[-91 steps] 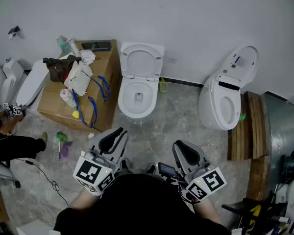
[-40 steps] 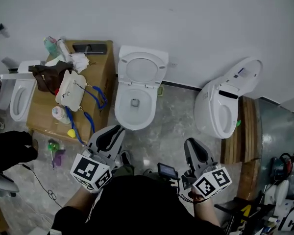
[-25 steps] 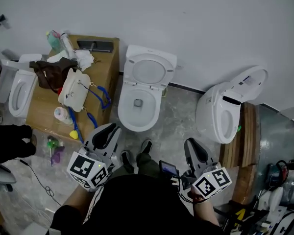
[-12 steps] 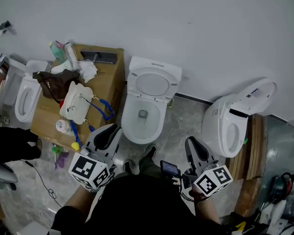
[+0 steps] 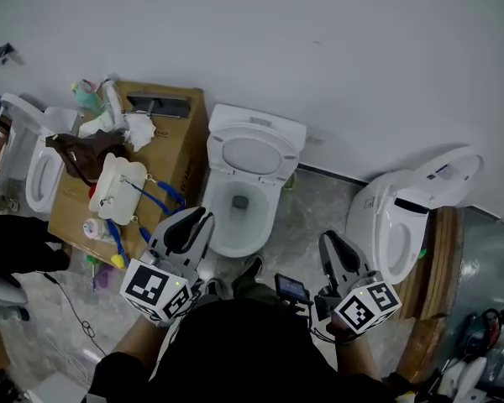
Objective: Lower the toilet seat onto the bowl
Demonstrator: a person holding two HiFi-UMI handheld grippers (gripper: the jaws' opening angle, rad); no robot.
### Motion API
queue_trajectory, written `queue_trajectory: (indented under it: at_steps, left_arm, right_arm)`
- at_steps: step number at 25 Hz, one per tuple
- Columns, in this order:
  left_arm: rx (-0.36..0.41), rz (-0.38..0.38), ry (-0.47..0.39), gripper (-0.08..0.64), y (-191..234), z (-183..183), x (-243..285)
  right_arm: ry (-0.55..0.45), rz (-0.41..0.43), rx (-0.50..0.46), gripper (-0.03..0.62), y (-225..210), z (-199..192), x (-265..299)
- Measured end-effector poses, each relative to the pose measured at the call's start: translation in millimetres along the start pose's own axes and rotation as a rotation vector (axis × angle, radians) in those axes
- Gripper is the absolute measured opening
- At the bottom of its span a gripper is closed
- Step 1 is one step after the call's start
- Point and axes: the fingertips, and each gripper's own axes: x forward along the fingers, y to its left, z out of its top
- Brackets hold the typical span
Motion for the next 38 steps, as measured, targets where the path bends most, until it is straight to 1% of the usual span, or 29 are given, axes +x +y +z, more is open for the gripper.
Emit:
queue_trajectory:
  at_steps: [4, 9, 12, 15, 16, 20, 22, 24, 26, 28, 32, 36, 38]
  left_arm:
    - [0.028, 0.037, 0.023, 0.069, 2, 2, 21]
    - [0.045, 0.055, 0.049, 0.069, 1, 6, 41]
    - [0.091, 0.069, 0.054, 0.069, 2, 11, 49]
    - [0.145, 0.089, 0.066, 0.069, 15, 17, 58]
    - [0.145, 0.092, 0.070, 0.069, 21, 17, 62]
    - [0.096, 0.096, 0.080, 0.069, 45, 13, 73]
    - [0.100, 0.093, 0.093, 0.069, 54, 9, 78]
    - [0.120, 0.083, 0.110, 0.069, 63, 6, 83]
    - [0.156, 0.070, 0.126, 0.069, 75, 5, 89]
    - [0.213, 0.061, 0.141, 0.069, 89, 7, 95]
    - [0.333, 0.037, 0.184, 0.069, 121, 6, 105]
    - [0.400, -0.038, 0.238, 0.069, 154, -4, 128]
    - [0.449, -0.081, 0.263, 0.069, 165, -14, 142]
  right_arm:
    - [-0.003, 0.016, 0.003, 0.057, -22, 12, 5]
    - [-0.012, 0.040, 0.012, 0.057, -44, 22, 10]
    - [-0.018, 0.048, 0.020, 0.057, -55, 26, 13]
    - [-0.020, 0.036, 0.033, 0.057, -66, 28, 18]
    - [-0.016, 0.030, 0.036, 0.057, -69, 28, 20]
    - [-0.003, 0.013, 0.032, 0.057, -74, 27, 29]
    - [-0.006, 0.005, 0.019, 0.057, -74, 31, 36]
    - [-0.019, -0.012, -0.005, 0.057, -73, 40, 42]
    - [-0.037, -0.041, -0.043, 0.057, -73, 52, 50]
    - [-0.048, -0.075, -0.083, 0.057, -74, 61, 60]
    - [-0.026, -0.130, -0.134, 0.057, -77, 68, 84]
    - [0.023, -0.155, -0.122, 0.057, -79, 66, 121]
    - [0.047, -0.179, -0.139, 0.057, -81, 65, 135]
